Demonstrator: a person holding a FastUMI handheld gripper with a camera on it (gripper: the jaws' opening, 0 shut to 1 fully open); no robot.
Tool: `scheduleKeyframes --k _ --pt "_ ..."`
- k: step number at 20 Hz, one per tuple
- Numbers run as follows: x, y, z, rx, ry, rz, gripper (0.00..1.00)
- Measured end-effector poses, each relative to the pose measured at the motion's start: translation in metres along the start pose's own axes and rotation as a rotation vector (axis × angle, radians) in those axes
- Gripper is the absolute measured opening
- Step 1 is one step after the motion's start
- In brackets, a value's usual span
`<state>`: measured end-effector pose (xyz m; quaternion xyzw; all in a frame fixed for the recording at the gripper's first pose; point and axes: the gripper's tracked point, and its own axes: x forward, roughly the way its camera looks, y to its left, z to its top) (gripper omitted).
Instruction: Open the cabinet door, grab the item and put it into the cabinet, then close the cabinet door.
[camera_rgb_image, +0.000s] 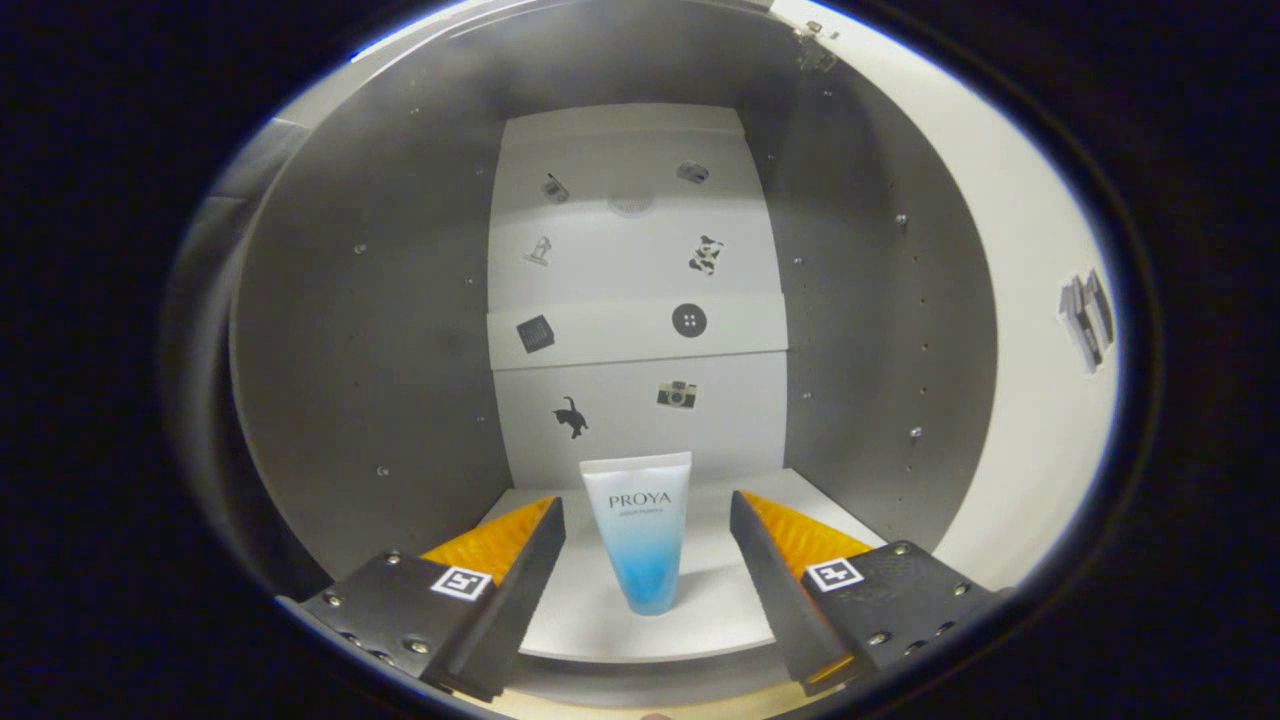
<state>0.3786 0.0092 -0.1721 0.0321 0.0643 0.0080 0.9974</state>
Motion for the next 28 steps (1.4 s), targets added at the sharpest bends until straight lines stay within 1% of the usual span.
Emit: scheduleKeyframes --k 5,8,10,15,18,20,24,28 --pt "-0.068 0.009 0.016 -0.067 -0.041 -0.006 0.98" --pt "-0.119 0.015 0.021 -0.068 -0.041 -0.007 0.99" --pt "-0.155 0.015 0.023 -0.065 -0.041 -0.018 0.99" --pt "-0.263 0.007 0.028 -0.071 -0.045 -0.042 0.98" --pt "-0.324 -0.009 0.024 -0.085 -0.007 -0.064 0.98" --pt "-0.359 -0.033 0.03 -0.084 -0.013 -0.1 0.98" --pt "-0.417 -0.106 0.029 -0.065 -0.017 -0.229 0.96" --pt "-0.445 -0.183 0.031 -0.038 -0.01 -0.345 0.96"
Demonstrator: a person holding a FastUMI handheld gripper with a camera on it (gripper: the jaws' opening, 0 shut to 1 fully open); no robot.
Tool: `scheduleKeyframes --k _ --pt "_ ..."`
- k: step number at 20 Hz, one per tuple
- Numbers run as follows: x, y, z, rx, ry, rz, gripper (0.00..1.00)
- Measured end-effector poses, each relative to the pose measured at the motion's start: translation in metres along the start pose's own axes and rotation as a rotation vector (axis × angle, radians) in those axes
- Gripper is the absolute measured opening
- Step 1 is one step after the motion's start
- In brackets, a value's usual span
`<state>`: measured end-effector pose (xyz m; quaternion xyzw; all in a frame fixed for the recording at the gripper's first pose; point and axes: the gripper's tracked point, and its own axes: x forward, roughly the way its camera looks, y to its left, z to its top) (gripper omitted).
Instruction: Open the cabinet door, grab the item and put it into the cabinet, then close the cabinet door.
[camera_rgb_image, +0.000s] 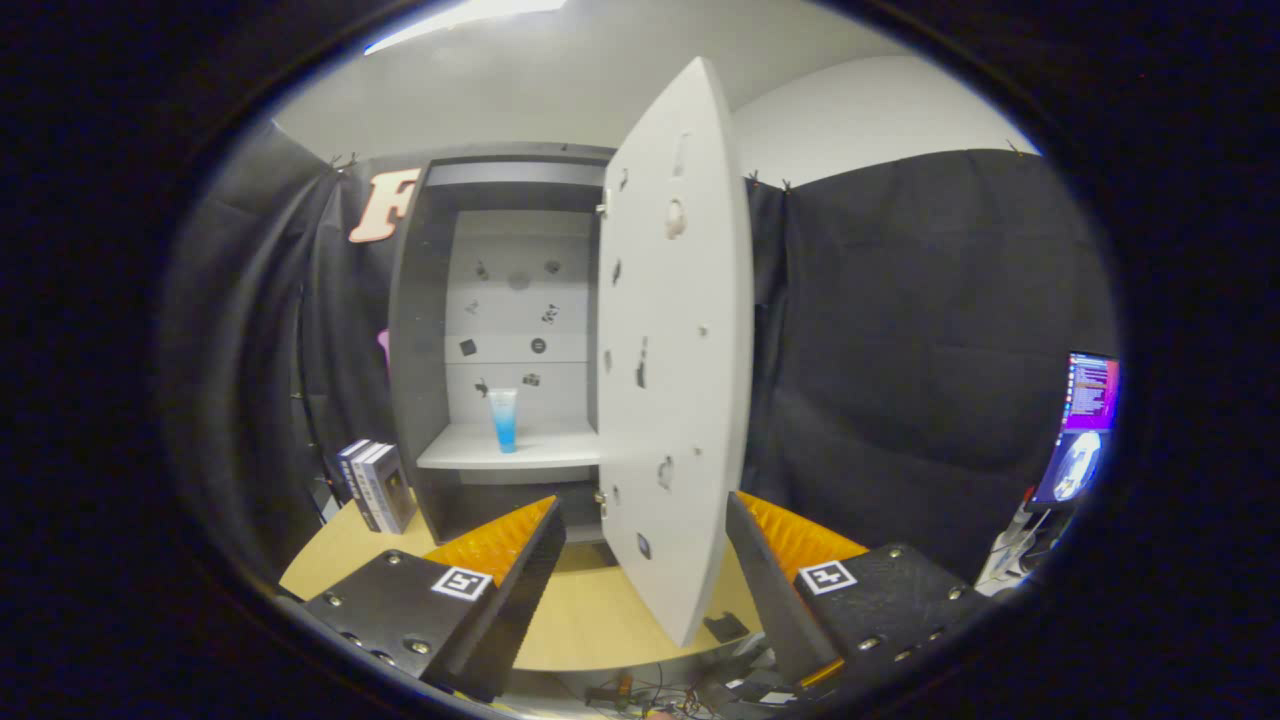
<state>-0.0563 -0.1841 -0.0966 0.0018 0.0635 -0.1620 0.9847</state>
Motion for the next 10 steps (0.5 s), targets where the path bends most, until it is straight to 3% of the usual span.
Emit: scheduleKeyframes --k 6,10 --pt "0.04 -0.085 0.015 0.06 -0.008 -0.067 0.96" --pt "0.075 -0.093 0.021 0.083 0.0 -0.021 0.97"
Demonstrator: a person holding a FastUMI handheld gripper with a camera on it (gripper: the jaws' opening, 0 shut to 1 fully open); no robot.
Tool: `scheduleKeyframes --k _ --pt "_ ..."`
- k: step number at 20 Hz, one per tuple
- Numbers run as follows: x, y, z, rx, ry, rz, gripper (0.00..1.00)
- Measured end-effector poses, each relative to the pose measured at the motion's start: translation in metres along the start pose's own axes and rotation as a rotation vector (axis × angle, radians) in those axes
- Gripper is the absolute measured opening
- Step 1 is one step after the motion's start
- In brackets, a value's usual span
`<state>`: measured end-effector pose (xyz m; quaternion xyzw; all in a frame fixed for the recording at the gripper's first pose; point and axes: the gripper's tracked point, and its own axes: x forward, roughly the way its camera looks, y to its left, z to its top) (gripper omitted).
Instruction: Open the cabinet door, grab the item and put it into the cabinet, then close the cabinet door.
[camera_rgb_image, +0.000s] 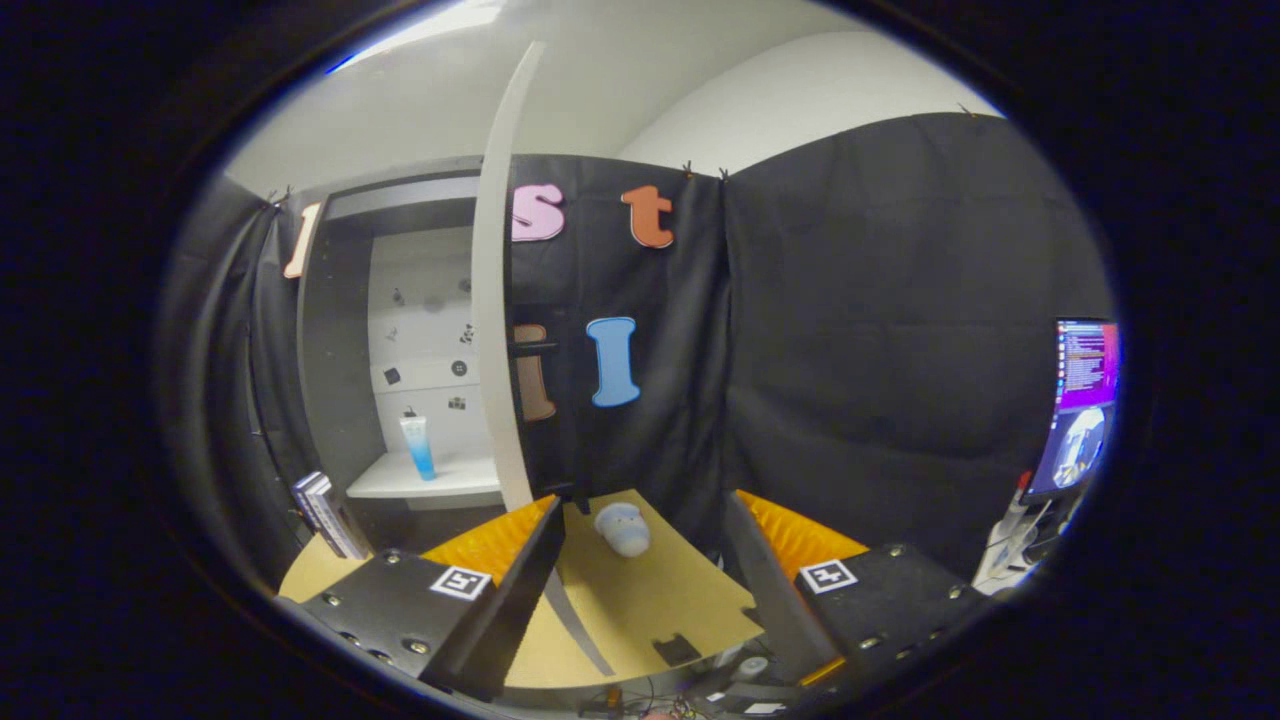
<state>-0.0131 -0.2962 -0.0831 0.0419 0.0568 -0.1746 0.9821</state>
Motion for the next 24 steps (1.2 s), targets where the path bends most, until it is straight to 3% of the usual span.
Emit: scheduleKeyframes --k 8,13,24 --pt "0.009 0.018 -0.006 -0.034 0.03 0.084 0.96" --pt "0.005 0.043 -0.009 -0.037 0.021 0.185 0.94" --pt "-0.004 0.163 -0.027 -0.016 0.058 0.435 0.96"
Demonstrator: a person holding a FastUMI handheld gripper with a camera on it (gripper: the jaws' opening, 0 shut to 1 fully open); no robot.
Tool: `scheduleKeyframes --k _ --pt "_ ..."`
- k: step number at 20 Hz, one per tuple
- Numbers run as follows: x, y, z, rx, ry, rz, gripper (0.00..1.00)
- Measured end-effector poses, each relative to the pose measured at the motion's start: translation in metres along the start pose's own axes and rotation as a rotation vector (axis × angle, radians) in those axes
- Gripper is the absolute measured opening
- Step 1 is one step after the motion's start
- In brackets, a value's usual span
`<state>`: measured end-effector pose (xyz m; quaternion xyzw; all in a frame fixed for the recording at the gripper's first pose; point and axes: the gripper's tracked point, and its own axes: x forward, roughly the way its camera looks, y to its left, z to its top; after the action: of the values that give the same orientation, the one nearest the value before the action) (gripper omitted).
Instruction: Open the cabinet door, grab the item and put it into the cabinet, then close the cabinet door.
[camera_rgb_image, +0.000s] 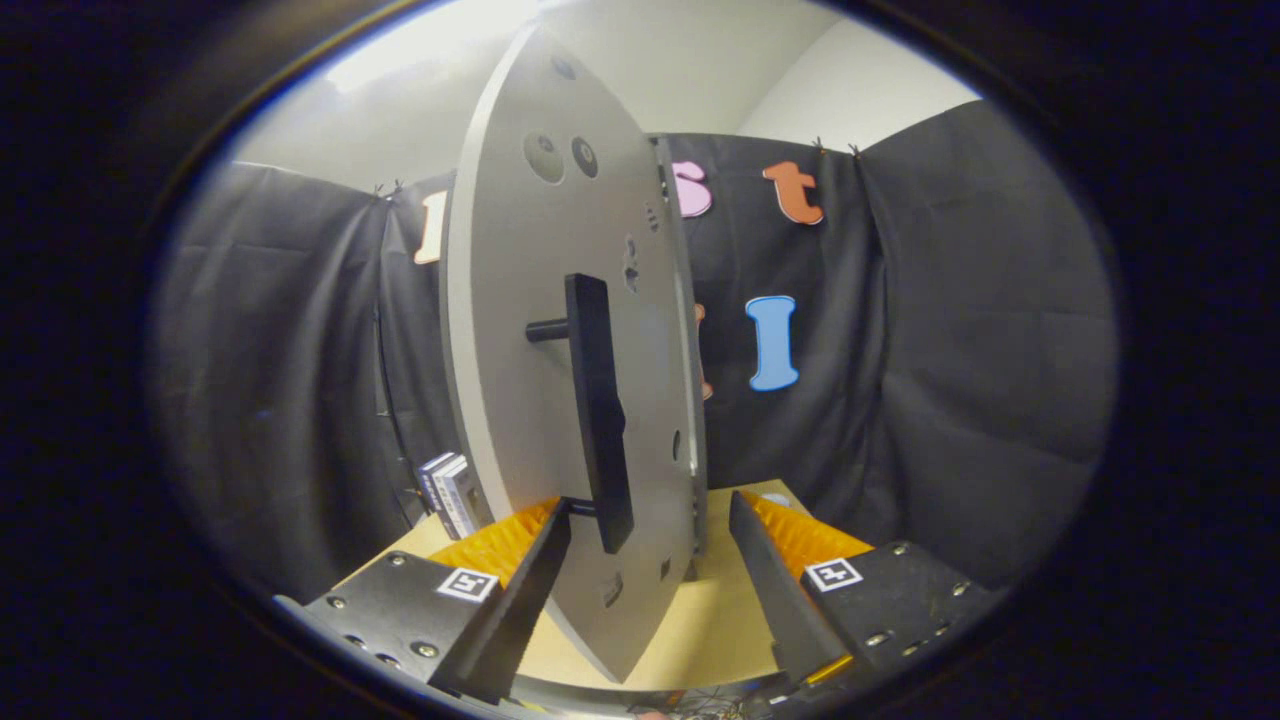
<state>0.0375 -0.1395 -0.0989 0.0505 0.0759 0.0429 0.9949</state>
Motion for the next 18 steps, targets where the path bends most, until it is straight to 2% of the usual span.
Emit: scheduleKeyframes --k 5,11,16,18 --pt "0.032 0.05 -0.003 0.011 0.001 0.123 0.98" --pt "0.092 0.126 -0.012 0.016 0.008 0.219 1.0" --pt "0.148 0.172 -0.003 -0.084 -0.03 0.225 1.0" --pt "0.167 0.186 -0.007 -0.082 -0.029 0.226 1.0"
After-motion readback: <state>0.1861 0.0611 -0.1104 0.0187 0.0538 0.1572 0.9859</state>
